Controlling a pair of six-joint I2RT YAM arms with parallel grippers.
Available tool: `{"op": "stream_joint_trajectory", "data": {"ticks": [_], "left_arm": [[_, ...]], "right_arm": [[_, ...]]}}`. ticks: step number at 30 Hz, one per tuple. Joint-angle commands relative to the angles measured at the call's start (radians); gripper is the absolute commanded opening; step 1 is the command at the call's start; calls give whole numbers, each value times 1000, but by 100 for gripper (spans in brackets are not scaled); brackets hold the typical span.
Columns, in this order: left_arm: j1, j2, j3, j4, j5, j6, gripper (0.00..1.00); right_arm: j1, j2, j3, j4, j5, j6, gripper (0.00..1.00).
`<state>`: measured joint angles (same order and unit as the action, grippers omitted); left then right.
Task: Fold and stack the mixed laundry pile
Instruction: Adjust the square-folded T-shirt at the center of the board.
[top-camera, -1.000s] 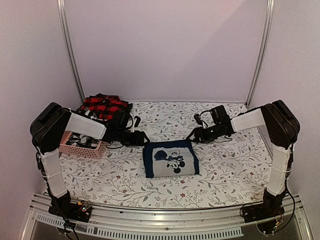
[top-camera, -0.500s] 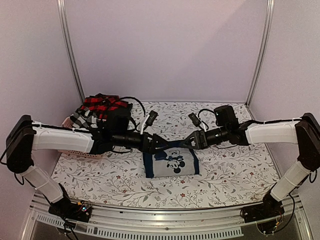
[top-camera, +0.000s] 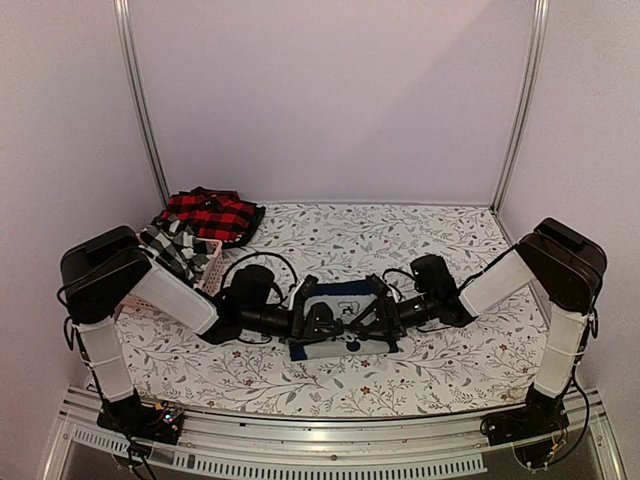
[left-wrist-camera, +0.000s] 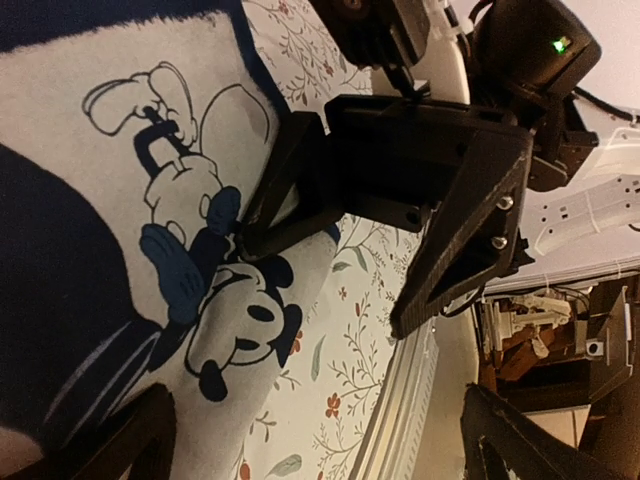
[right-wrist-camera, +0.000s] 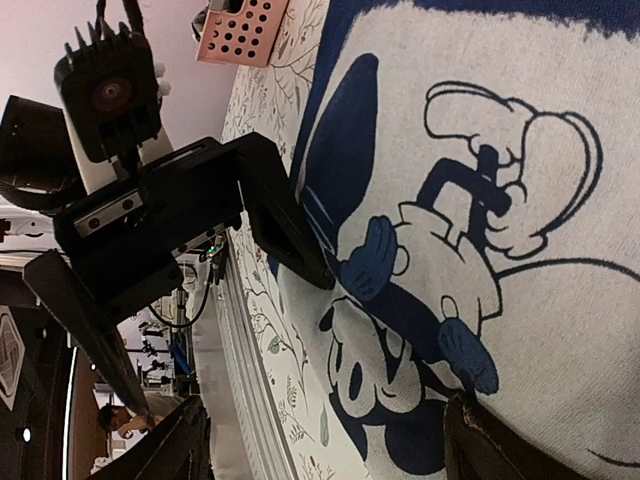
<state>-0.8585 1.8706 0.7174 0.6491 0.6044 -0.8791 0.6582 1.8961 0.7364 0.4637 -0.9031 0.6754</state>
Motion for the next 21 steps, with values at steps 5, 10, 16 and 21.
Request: {"op": "stream_joint_trajectory", "data": {"ticks": [5,10,16,21], "left_arm": [[68,20,-187,72,-59,-110,100],[78,-233,-178,-120,-219,101,100],[50,-546,-75,-381,-469,361,100],[96,-625,-127,-223,-347,258,100]], "right_arm": [[-3,69,-152,139,4,137,80],[-5,-139,-104,-51,113,5,81],[-5,-470,46,-387,400,-264,96],[-39,-579,47,-374,482,-290,99]]}}
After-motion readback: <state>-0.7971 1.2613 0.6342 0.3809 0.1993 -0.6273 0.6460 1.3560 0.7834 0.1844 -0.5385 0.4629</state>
